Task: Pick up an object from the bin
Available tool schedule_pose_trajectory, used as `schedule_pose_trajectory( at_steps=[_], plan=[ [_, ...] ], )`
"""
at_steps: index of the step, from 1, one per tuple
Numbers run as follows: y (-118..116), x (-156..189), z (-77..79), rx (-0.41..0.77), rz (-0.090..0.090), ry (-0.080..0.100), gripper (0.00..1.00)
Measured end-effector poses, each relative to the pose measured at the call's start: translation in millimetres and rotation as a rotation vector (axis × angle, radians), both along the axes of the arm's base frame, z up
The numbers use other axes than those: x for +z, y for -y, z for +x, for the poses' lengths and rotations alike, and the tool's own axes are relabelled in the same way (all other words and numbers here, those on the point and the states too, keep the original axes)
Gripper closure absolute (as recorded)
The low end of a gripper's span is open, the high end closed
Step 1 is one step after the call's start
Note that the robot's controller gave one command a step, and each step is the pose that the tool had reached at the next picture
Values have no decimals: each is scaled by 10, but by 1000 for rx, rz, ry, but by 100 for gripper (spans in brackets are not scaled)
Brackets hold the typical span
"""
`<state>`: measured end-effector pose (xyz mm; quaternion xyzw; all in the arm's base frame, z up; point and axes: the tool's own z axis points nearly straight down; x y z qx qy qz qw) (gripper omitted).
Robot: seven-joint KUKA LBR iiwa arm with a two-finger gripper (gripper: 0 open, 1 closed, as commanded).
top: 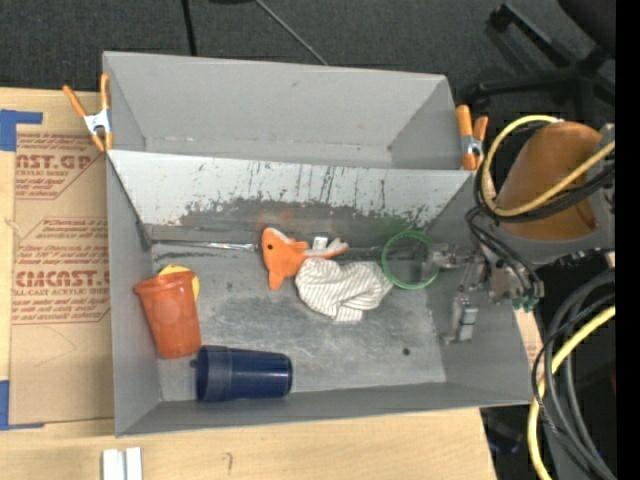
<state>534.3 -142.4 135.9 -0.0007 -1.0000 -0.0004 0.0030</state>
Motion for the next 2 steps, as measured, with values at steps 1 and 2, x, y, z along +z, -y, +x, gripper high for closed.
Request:
schedule_pose_trajectory(
  at_steps=[1, 2],
  plan=[
    [-5, 46, 20, 2, -1, 7, 0],
    [-542, -432, 196, 53, -3, 13, 0]
  ],
)
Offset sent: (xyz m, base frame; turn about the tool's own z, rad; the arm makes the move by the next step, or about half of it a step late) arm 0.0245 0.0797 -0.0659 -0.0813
